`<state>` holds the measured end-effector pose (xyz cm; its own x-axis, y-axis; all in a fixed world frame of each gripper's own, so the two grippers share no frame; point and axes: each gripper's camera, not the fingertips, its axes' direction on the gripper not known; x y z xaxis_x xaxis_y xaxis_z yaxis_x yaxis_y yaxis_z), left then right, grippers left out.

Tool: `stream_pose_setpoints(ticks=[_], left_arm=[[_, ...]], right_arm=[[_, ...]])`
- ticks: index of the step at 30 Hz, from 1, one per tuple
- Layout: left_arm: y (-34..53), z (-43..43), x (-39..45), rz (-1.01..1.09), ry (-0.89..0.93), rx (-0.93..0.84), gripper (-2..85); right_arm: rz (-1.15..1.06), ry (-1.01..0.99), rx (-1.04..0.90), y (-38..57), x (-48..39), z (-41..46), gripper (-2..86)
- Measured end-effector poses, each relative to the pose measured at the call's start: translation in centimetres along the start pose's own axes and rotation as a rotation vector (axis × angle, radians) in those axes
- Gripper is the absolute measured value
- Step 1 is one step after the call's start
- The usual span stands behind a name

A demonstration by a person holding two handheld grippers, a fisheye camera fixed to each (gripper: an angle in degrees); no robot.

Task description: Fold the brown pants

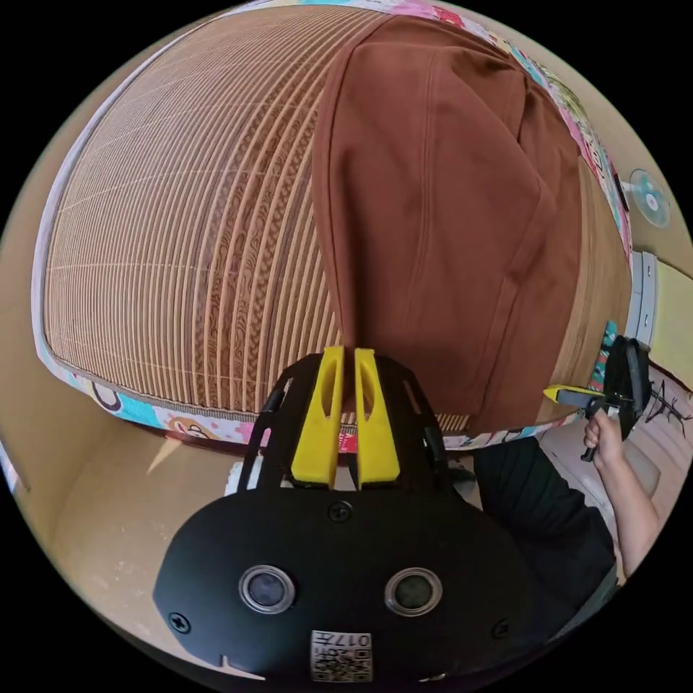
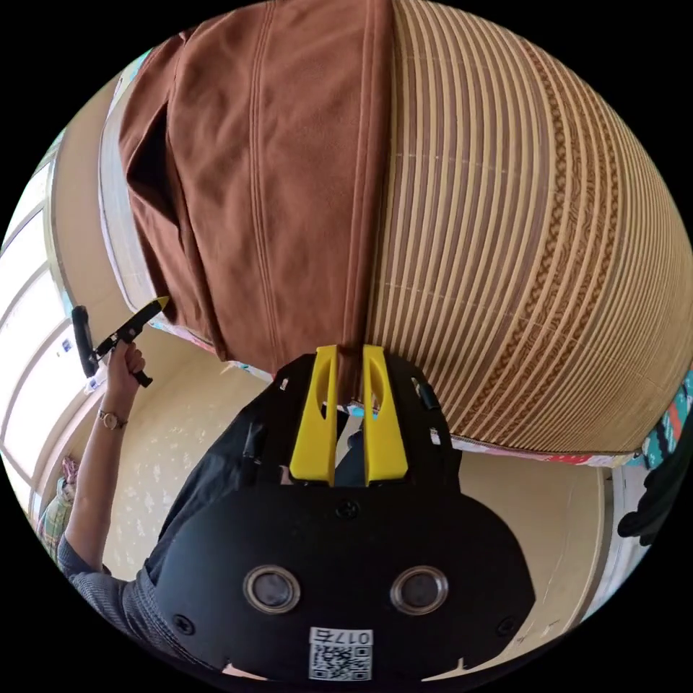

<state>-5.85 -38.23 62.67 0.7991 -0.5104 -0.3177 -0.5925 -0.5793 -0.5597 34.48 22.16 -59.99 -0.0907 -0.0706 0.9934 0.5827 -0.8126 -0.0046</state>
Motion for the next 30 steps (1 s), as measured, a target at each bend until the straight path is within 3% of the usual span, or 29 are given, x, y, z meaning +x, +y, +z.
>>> stream_pose_setpoints(ticks=[3, 5, 8, 12, 16, 17, 20, 22, 25, 29, 30], left_arm=[[0.9, -2.7, -1.3, 0.182, 0.116, -0.032, 1.2], [2.8, -5.8, -4.9, 0.245, 0.354, 0.032, 0.8], [4.8, -7.4, -12.3, 0.102, 0.674, 0.093, 0.7], [7.0, -7.1, -19.0, -0.124, 0.583, 0.097, 2.2], [9.7, -5.6, -24.2, -0.538, 0.539, 0.012, 6.3], [11.7, -6.1, -25.4, -0.687, 0.546, 0.054, 6.8], [15.8, -9.4, -25.4, -0.873, 0.444, 0.200, 7.1], [15.5, -11.2, -23.2, -0.764, 0.448, 0.232, 7.2], [12.0, -12.7, -15.4, -0.366, 0.649, 0.208, 7.1], [7.2, -13.8, 1.8, 0.201, 0.834, -0.048, 9.0], [6.9, -14.0, 3.9, 0.248, 0.828, -0.072, 10.5]], right_arm=[[-0.097, -0.076, -0.034, 2.6, -0.7, -2.8, 2.6], [-0.152, -0.123, 0.014, 5.4, -0.2, -5.2, 2.3], [-0.060, -0.203, 0.098, 10.0, 3.1, -8.7, 2.0], [0.139, -0.155, 0.133, 16.2, 8.1, -12.0, 1.8], [0.114, -0.240, 0.186, 21.8, 9.2, -14.8, 1.7], [0.103, -0.253, 0.199, 22.6, 9.1, -15.3, 1.7], [0.042, -0.336, 0.251, 26.0, 8.2, -17.6, 1.7], [-0.052, -0.430, 0.249, 28.1, 6.9, -19.0, 1.7], [-0.179, -0.469, 0.216, 30.1, 4.4, -20.6, 1.7], [-0.295, -0.479, 0.184, 31.6, 1.7, -22.7, 1.8], [-0.323, -0.492, 0.170, 31.8, 1.1, -23.3, 1.8]])
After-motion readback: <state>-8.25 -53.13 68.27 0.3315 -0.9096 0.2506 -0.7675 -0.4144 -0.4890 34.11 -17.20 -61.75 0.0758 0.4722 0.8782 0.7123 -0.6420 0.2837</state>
